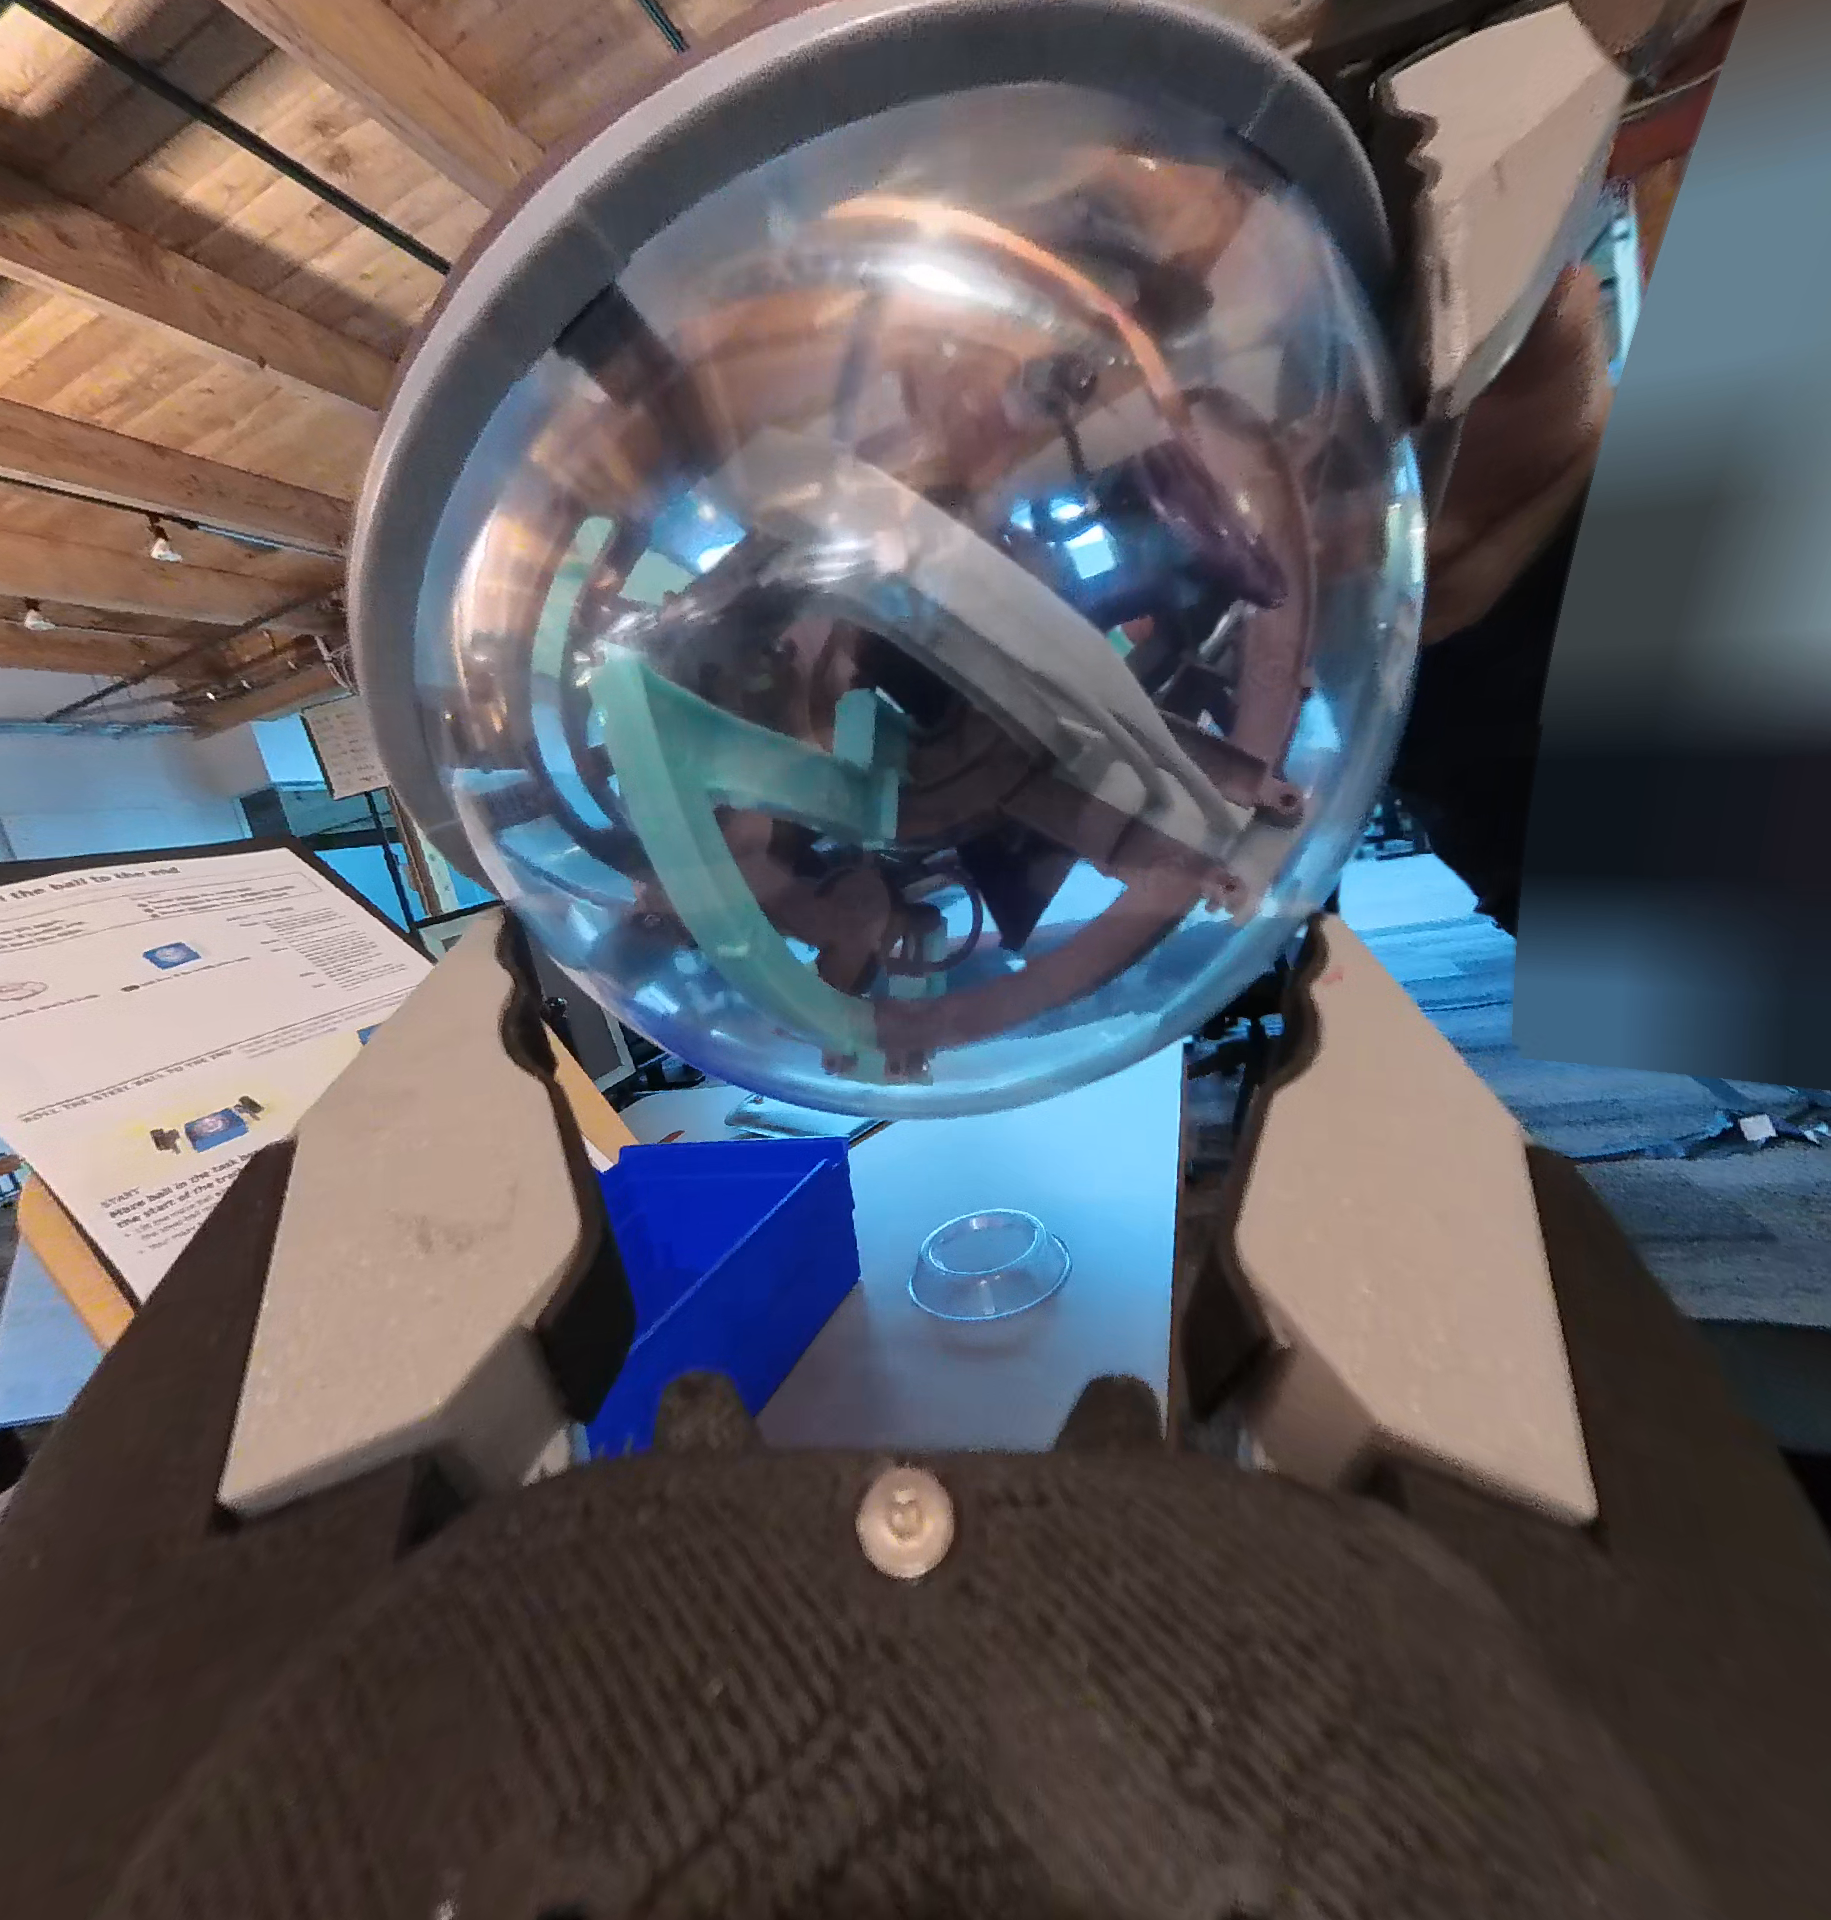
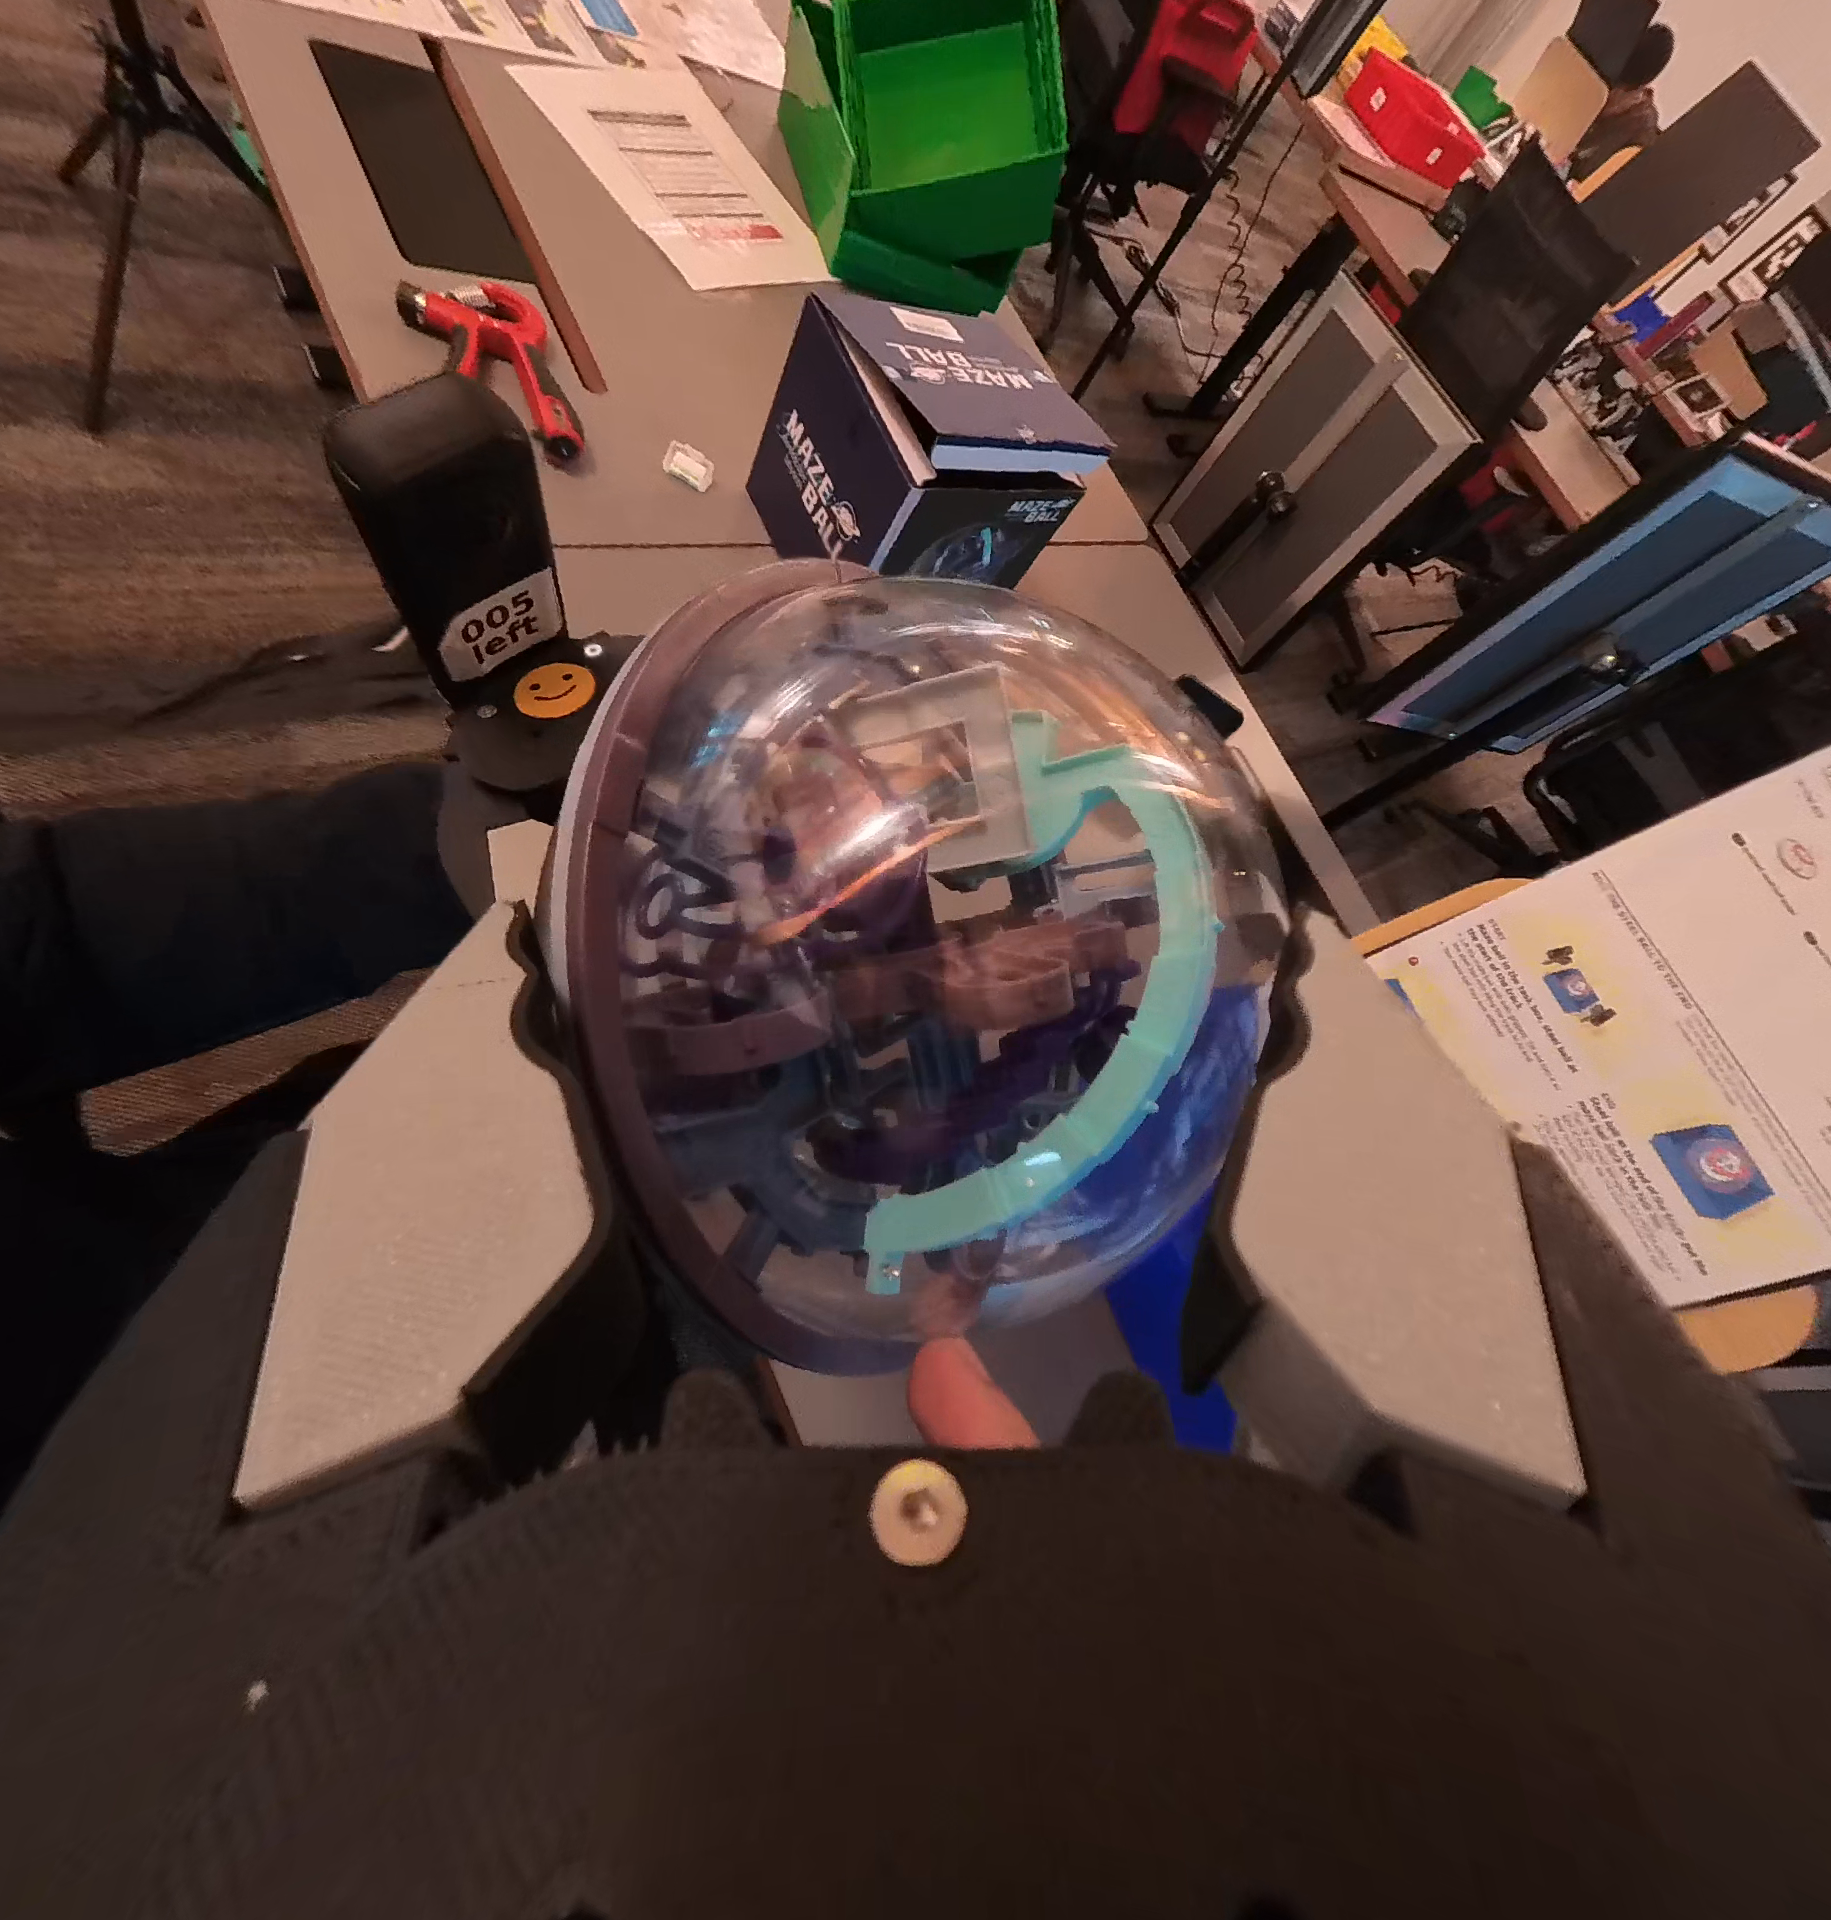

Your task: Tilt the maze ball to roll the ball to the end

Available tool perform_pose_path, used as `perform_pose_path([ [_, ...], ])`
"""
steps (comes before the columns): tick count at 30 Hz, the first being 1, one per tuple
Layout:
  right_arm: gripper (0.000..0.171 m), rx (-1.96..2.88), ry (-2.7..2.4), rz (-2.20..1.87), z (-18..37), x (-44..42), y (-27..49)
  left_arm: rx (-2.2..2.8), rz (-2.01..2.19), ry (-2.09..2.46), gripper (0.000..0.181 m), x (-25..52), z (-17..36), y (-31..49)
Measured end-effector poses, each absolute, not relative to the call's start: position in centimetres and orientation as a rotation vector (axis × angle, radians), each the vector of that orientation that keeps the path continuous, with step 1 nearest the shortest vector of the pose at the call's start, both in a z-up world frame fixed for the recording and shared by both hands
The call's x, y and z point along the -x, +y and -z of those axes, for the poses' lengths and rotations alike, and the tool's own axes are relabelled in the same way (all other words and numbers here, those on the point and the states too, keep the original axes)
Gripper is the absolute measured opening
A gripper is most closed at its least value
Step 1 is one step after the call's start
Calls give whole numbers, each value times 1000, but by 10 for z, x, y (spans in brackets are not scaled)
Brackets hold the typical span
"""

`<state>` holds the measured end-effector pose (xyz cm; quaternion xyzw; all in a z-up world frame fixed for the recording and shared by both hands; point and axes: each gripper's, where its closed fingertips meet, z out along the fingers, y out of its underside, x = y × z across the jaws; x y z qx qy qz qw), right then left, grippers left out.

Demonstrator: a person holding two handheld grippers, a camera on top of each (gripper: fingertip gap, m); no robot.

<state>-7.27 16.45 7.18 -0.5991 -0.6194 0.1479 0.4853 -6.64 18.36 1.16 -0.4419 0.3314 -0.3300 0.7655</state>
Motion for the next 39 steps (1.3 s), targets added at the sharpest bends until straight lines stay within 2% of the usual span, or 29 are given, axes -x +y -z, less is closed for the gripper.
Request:
perform_pose_path([
  [39, 130, 1425, -1432, -565, -66, 65, 173, 957, 871, 729, 138, 69, -5, 186],
])
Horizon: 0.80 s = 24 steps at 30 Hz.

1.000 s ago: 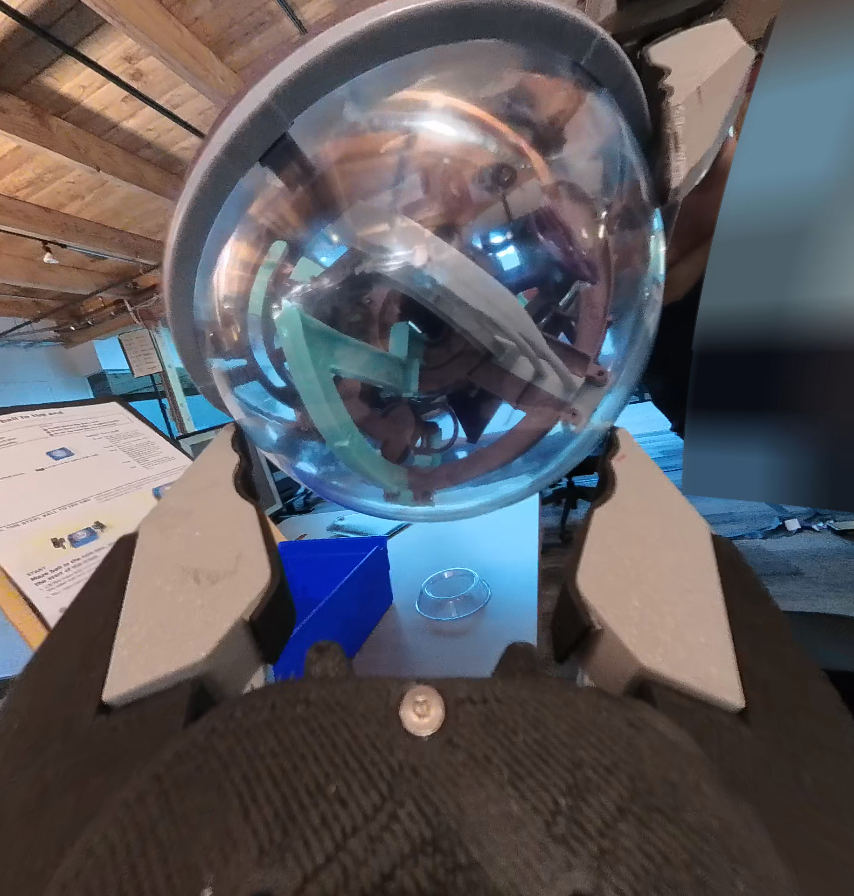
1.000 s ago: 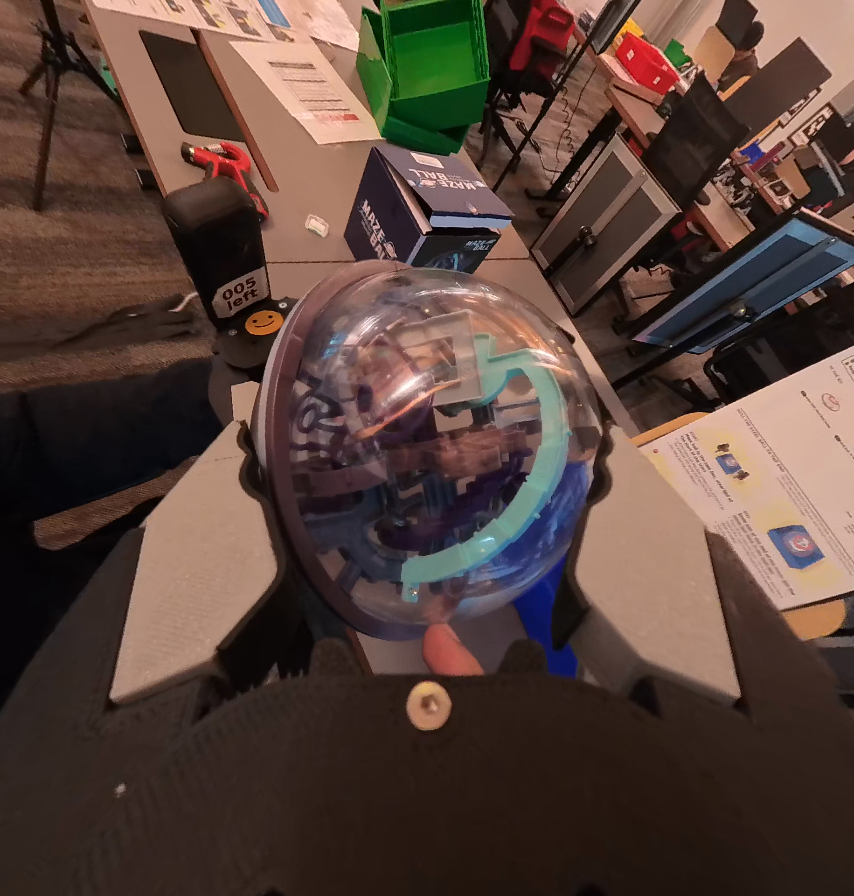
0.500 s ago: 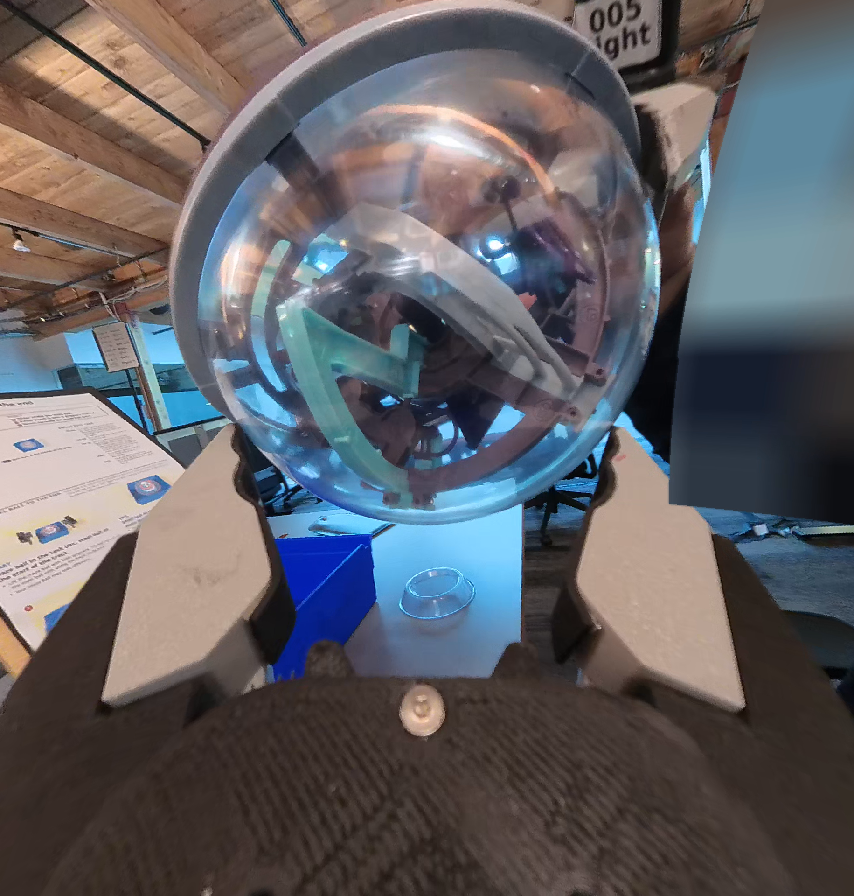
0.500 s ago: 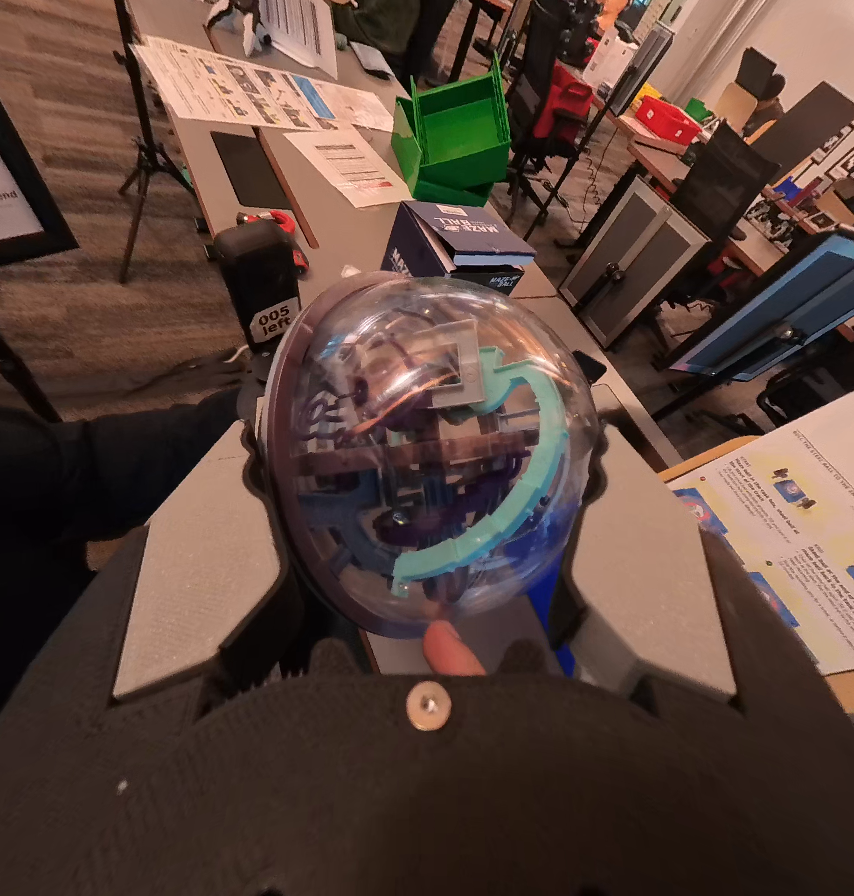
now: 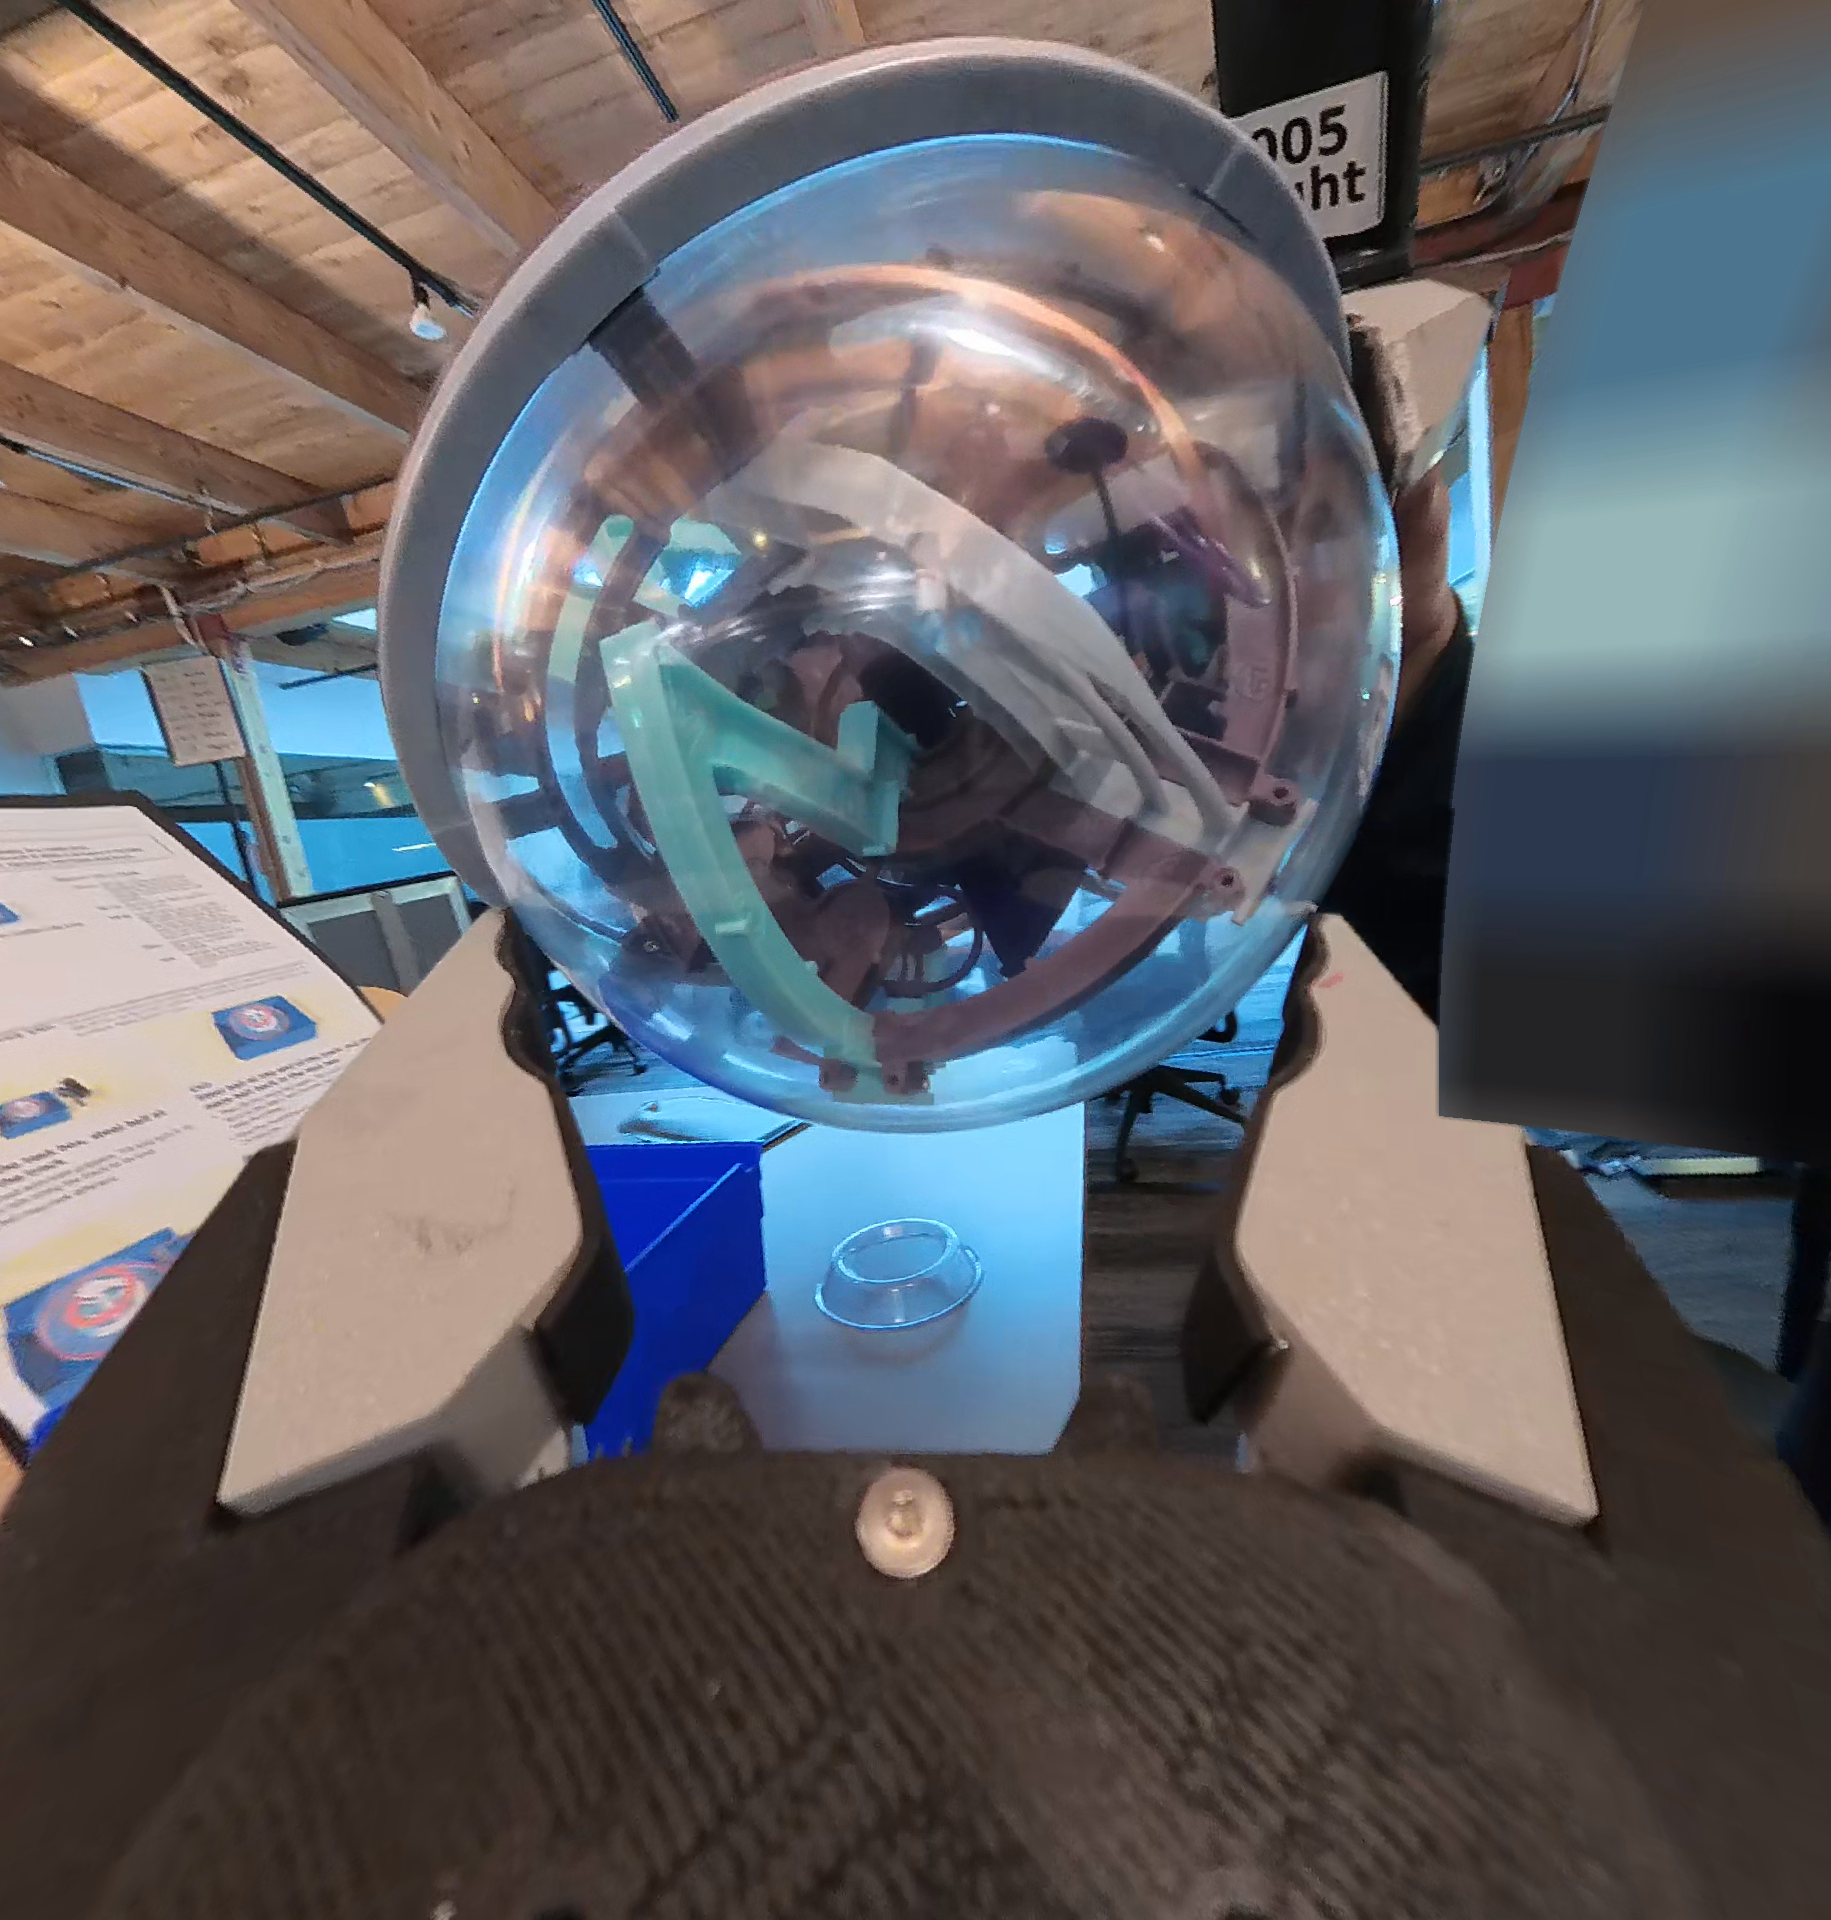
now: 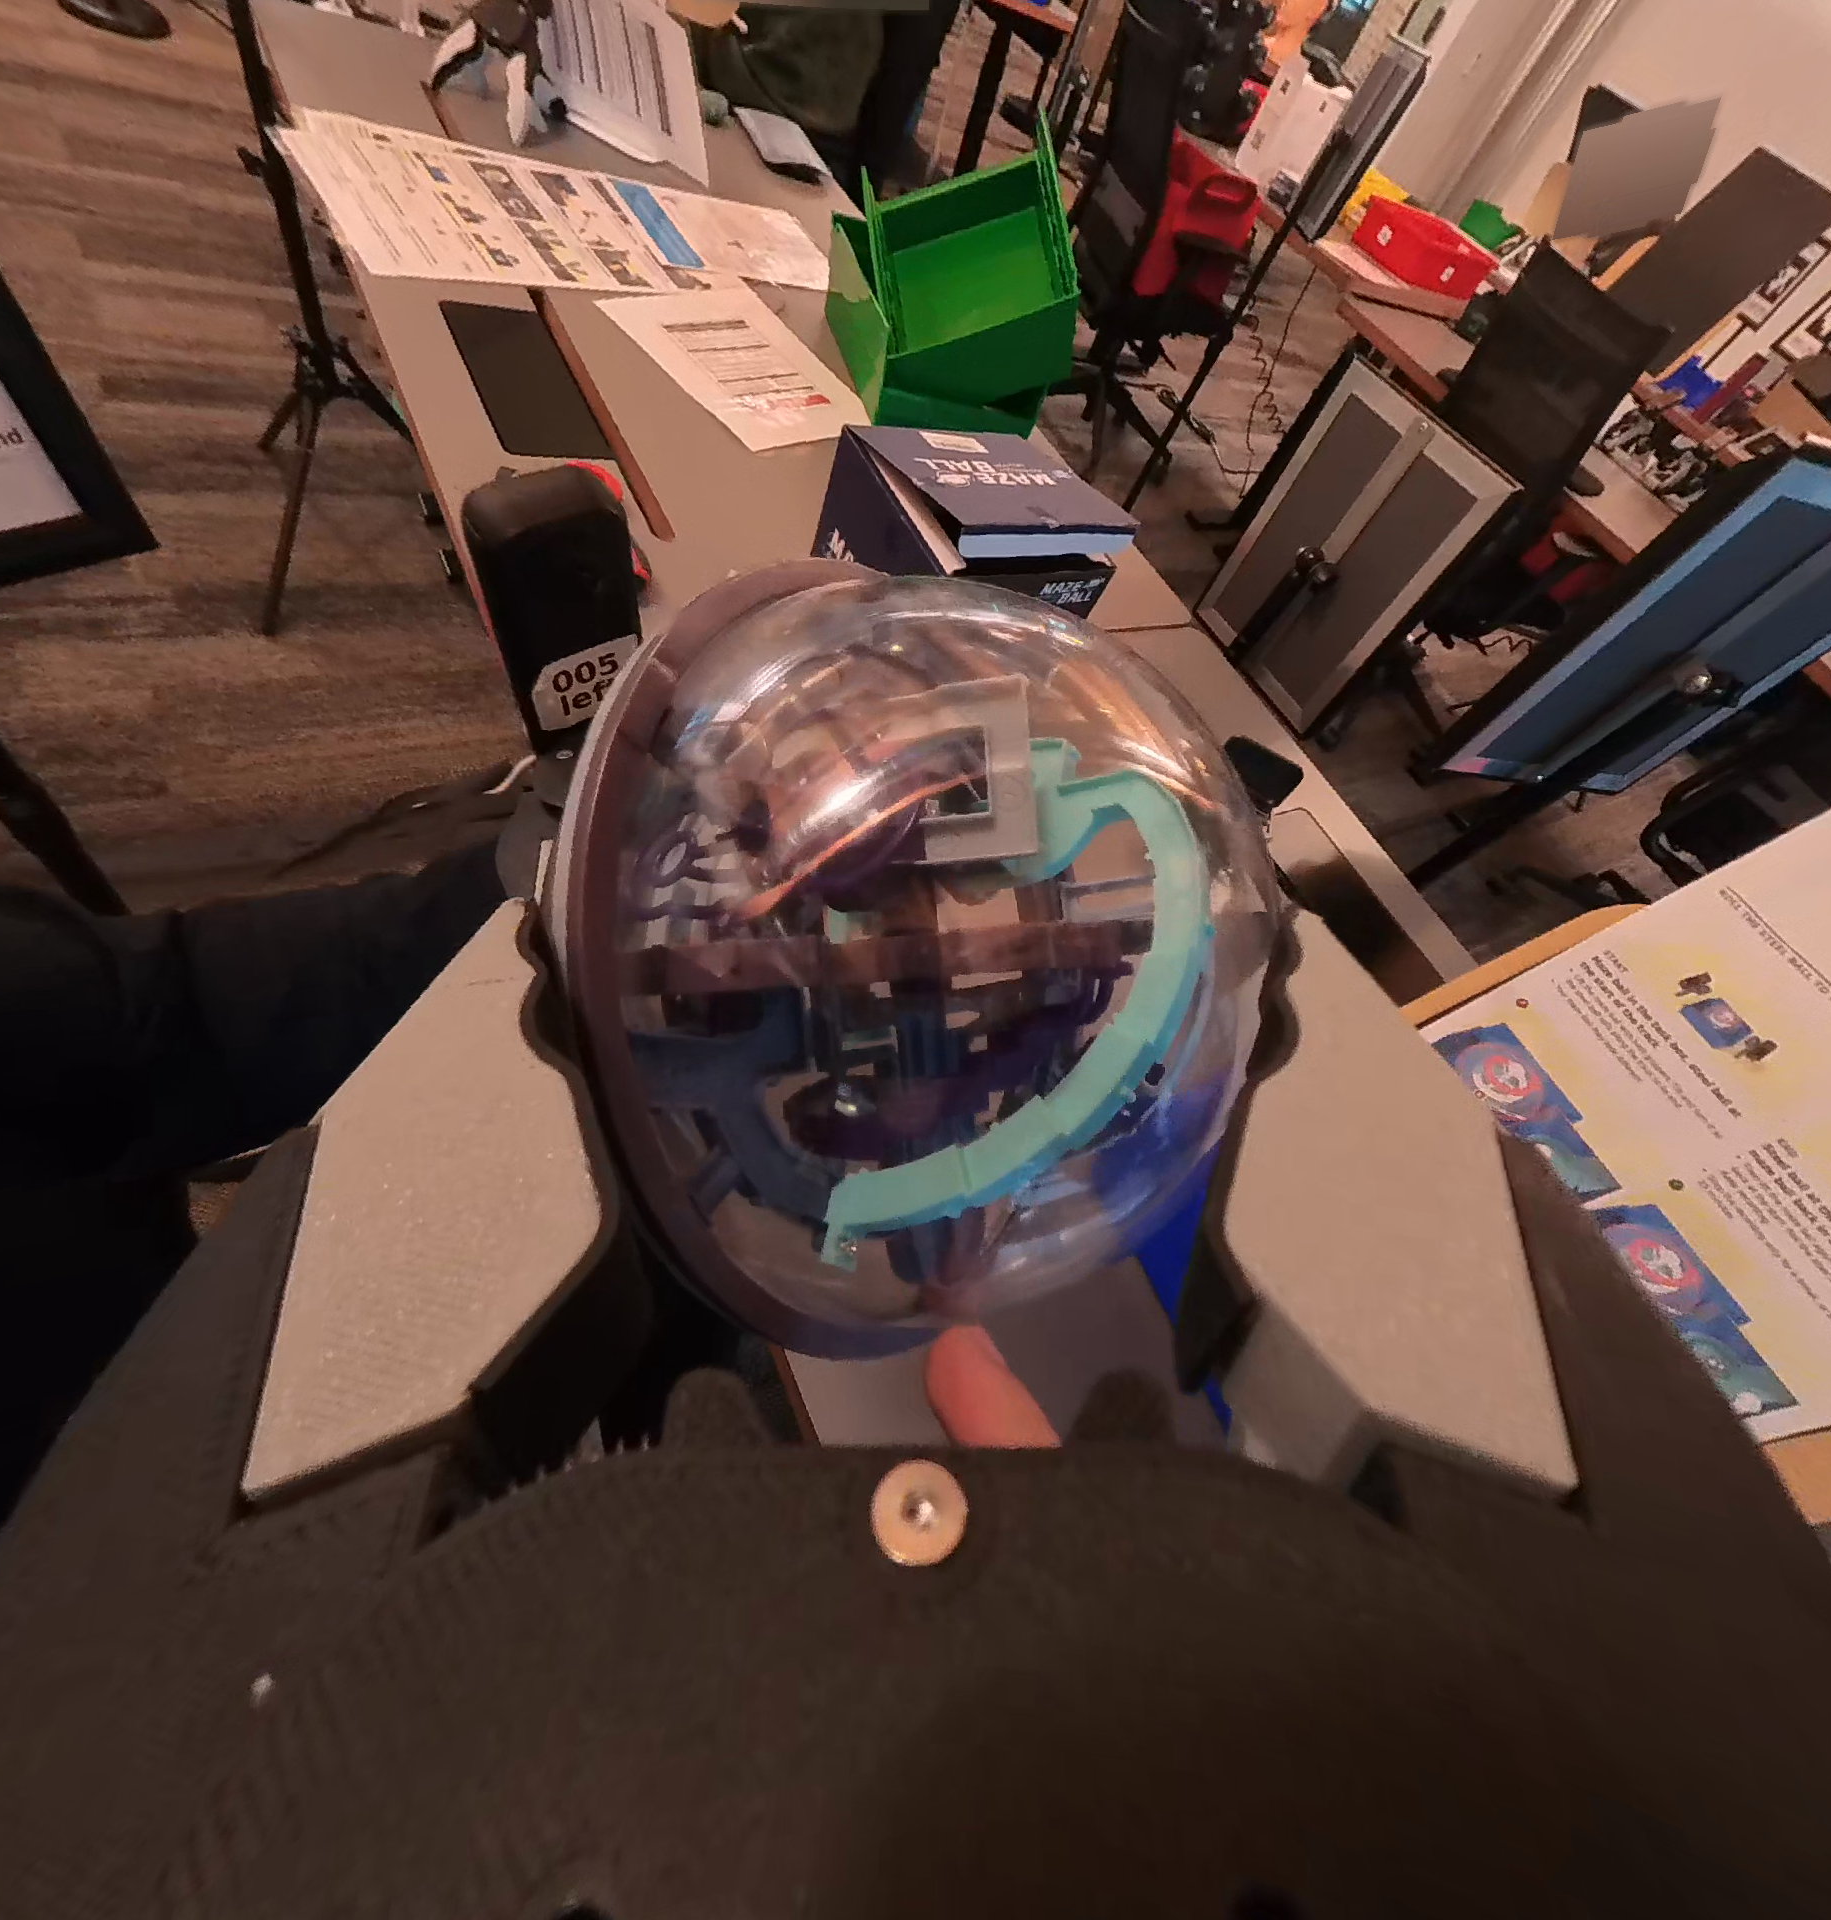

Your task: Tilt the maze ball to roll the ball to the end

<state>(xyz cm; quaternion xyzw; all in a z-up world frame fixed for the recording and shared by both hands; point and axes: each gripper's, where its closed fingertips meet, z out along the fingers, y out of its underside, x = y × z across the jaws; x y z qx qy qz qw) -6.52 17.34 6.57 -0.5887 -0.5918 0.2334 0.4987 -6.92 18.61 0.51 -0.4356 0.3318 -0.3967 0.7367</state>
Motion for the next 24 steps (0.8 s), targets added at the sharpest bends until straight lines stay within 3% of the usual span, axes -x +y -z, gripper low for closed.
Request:
perform_pose_path([
  [24, 132, 1319, -1247, -652, -82, 44, 186, 1043, 775, 901, 139, 57, -23, 199],
])
